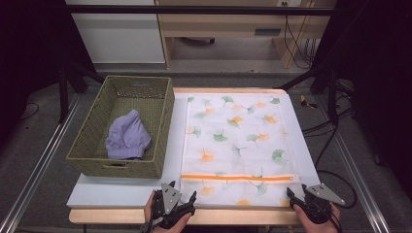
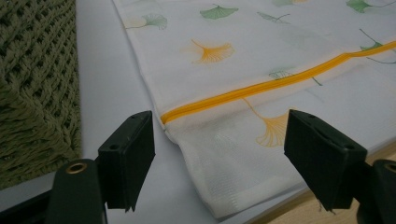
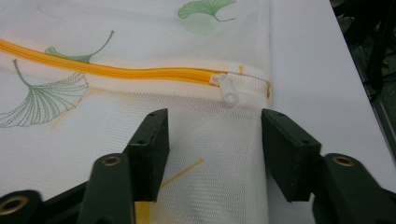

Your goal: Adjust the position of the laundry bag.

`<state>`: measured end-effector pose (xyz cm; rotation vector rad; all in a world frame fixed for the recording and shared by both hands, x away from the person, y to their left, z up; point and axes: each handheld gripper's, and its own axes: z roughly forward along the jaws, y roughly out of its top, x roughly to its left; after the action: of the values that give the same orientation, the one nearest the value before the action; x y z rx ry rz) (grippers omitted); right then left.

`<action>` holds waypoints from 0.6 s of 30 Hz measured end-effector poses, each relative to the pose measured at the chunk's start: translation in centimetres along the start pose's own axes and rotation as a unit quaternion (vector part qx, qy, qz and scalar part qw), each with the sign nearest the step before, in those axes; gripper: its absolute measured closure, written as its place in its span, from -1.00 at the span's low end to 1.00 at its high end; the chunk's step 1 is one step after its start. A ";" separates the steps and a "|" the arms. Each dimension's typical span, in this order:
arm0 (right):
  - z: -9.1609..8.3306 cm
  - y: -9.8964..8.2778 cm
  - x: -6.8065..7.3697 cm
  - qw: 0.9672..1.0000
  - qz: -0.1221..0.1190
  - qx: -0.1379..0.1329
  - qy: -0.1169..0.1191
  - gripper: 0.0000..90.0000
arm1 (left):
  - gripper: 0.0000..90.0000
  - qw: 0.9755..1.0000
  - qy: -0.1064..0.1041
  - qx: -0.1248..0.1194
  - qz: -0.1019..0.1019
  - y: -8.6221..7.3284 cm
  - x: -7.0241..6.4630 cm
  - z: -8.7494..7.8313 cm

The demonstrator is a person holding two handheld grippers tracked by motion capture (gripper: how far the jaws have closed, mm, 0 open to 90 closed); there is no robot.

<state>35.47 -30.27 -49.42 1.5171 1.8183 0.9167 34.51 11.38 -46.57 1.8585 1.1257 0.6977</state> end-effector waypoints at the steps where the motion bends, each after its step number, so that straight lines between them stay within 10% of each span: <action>1: 0.0 0.0 0.0 1.000 -0.002 0.000 -0.002 0.09 | -0.44 1.000 0.002 0.001 0.001 0.0 0.0 0.0; 12: 0.2 0.4 0.2 0.999 -0.038 -0.002 -0.023 0.93 | -0.20 1.000 0.017 0.022 0.002 -0.4 0.9 1.2; 18: 0.2 0.4 0.0 0.999 -0.035 -0.004 -0.020 0.98 | -0.08 0.999 0.018 0.046 0.003 -0.6 1.1 2.7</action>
<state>35.89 -30.20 -49.21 1.4471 1.8268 0.8535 36.85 11.53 -48.39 1.9343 1.1947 0.6952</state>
